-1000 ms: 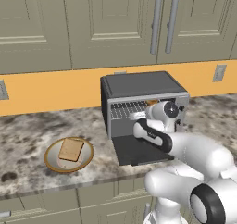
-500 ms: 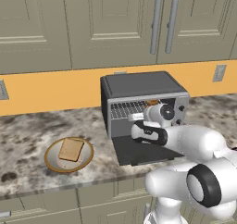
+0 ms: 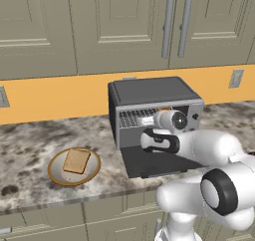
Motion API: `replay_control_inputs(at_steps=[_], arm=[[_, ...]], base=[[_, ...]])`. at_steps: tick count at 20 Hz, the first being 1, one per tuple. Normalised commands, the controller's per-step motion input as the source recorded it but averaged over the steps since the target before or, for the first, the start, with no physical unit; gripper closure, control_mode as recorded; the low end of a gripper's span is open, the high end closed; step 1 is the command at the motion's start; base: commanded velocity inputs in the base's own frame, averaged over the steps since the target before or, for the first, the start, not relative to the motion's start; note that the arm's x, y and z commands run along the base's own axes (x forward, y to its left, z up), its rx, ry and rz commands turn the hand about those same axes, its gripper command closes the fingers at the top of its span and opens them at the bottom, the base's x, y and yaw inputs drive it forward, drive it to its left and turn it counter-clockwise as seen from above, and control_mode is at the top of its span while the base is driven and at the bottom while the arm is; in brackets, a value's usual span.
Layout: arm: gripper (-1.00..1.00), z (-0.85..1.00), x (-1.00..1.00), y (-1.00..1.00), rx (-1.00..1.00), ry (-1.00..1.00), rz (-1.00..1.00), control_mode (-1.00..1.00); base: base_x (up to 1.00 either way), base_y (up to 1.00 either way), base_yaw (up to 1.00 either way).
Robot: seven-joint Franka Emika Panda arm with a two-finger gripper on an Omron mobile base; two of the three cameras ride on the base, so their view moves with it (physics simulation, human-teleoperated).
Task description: Pick up the heated bread from the toaster oven and place it in the bowl. Then move the bread bowl to the dining counter.
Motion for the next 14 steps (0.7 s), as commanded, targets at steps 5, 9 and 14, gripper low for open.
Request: replay_control_inputs(at_steps=[5, 9, 14], arm=[[-1.00, -0.43, 0.34, 0.00, -0.04, 0.00, 0.00, -1.00], [-1.00, -0.70, 0.05, 0.00, -0.07, 0.01, 0.00, -1.00], [-1.00, -0.60, 0.00, 0.00, -0.07, 0.08, 0.00, -1.00]], base=[[0.00, 0.00, 0.00], [0.00, 0.00, 0.00], [0.00, 0.00, 0.00]])
